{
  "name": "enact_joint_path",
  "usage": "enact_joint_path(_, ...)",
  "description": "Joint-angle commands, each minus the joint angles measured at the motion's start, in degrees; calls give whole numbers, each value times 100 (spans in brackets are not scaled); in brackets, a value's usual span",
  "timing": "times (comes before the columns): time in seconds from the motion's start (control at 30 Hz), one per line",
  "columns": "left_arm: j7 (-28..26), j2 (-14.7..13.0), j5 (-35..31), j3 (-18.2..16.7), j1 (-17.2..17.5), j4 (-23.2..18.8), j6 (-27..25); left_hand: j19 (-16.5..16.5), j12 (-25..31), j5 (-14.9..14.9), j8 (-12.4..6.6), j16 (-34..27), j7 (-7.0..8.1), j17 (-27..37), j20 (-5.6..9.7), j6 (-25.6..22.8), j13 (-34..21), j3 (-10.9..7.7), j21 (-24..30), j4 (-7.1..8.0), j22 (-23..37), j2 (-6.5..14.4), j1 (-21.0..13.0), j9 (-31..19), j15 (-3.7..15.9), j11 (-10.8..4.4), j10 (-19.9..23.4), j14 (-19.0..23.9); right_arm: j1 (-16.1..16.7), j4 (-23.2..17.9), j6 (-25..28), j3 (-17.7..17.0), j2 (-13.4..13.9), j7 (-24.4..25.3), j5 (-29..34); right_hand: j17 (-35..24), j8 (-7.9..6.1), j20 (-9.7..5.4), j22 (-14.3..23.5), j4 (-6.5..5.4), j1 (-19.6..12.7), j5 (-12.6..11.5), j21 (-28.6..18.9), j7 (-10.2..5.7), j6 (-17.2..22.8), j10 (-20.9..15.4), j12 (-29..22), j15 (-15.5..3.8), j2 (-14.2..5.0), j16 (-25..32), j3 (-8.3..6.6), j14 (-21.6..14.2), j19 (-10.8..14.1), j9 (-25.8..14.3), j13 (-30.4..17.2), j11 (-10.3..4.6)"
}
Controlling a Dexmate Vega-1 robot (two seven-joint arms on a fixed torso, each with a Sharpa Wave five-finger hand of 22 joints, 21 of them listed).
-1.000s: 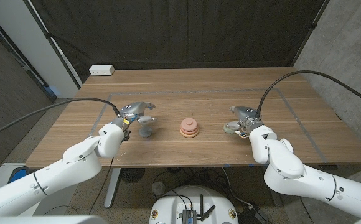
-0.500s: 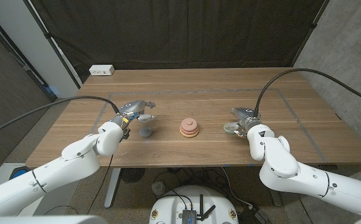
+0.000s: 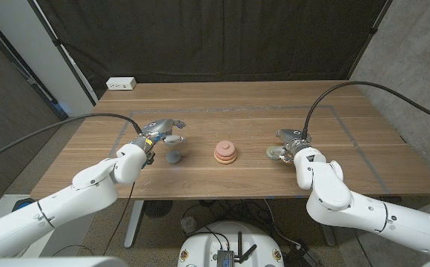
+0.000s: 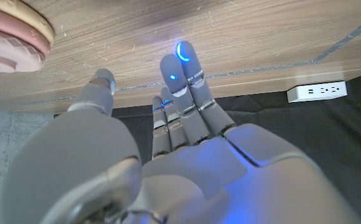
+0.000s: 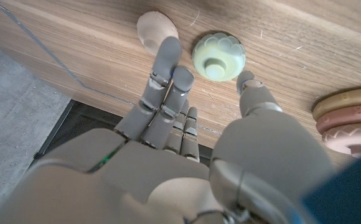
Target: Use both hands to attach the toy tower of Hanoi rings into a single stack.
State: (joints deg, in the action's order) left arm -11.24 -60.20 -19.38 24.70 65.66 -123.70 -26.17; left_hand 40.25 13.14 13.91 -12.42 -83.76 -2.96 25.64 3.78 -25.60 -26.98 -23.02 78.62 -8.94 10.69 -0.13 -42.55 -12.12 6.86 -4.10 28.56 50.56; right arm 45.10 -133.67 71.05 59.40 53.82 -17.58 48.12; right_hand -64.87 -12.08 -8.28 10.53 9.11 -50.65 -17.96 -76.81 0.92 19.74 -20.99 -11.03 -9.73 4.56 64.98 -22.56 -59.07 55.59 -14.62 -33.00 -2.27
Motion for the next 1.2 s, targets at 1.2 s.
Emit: enact_joint_path(1.2, 46, 24, 193, 37, -40, 70, 98, 41, 25, -7, 35, 38, 3, 33, 512, -99, -63, -148, 17, -24, 0, 141, 70, -31, 553, 42, 103, 61, -873, 396, 415, 808, -111, -354, -465, -72, -53, -406, 8, -43, -36, 16, -79, -63, 23, -197, -75, -292, -131, 17, 131, -114, -10, 47, 43, -73)
